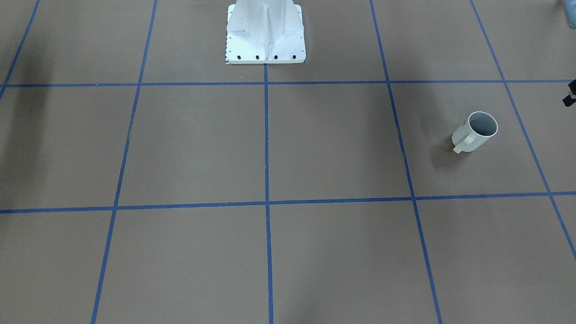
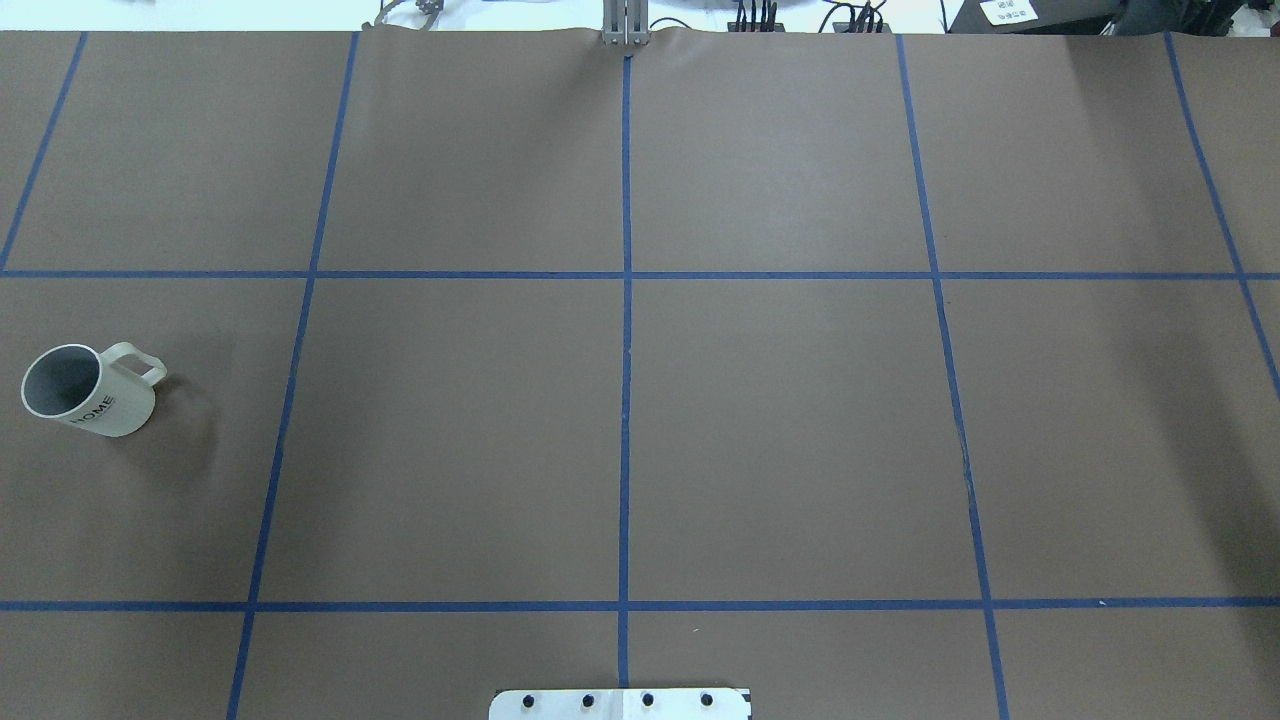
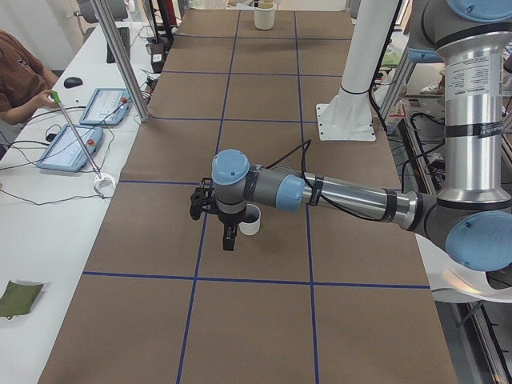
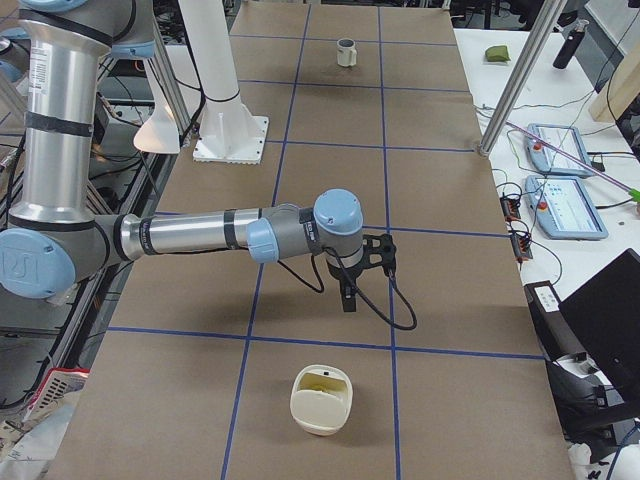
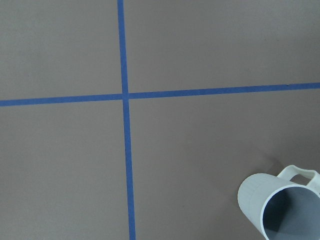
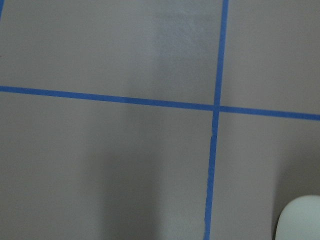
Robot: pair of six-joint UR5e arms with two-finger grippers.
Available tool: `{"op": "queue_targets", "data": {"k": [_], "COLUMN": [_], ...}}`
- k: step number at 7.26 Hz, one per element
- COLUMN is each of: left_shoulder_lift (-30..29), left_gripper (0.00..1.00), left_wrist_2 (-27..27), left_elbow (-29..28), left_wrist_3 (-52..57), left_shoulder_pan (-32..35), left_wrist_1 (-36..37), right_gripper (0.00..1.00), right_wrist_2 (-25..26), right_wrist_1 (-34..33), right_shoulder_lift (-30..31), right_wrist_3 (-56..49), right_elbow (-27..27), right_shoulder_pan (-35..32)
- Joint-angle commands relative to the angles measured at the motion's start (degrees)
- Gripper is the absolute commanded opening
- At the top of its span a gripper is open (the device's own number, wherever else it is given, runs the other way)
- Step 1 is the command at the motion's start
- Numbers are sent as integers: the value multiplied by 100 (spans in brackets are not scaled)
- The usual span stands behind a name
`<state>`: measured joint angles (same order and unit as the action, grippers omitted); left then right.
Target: Left arm hands cup to right arm to dump lemon
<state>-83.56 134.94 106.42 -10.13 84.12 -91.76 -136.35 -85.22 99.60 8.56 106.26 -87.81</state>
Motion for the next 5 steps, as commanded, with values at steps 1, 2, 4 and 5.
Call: {"op": "queue_targets", "data": {"k": [1, 2, 4, 5], "left_shoulder_lift": [68, 59, 59, 59], "left_gripper": [100, 100, 100, 100], "left_wrist_2": [6, 15, 24, 15], "left_elbow": [-25, -34, -113, -200], "left_wrist_3": [2, 2, 2, 11], "left_shoulder_pan": [43, 35, 35, 35], "left_wrist_1": [70, 61, 61, 9], "right_gripper": [100, 100, 100, 100], "right_wrist_2": [-32, -32, -75, -119], "right_wrist_1": [-329, -538, -724, -733], "right_shoulder_lift": [146, 121, 85, 129], "right_wrist_3": [-21, -21, -21, -21], "right_elbow": [26, 18, 53, 27], "right_shoulder_pan": [-78, -26, 71, 71]}}
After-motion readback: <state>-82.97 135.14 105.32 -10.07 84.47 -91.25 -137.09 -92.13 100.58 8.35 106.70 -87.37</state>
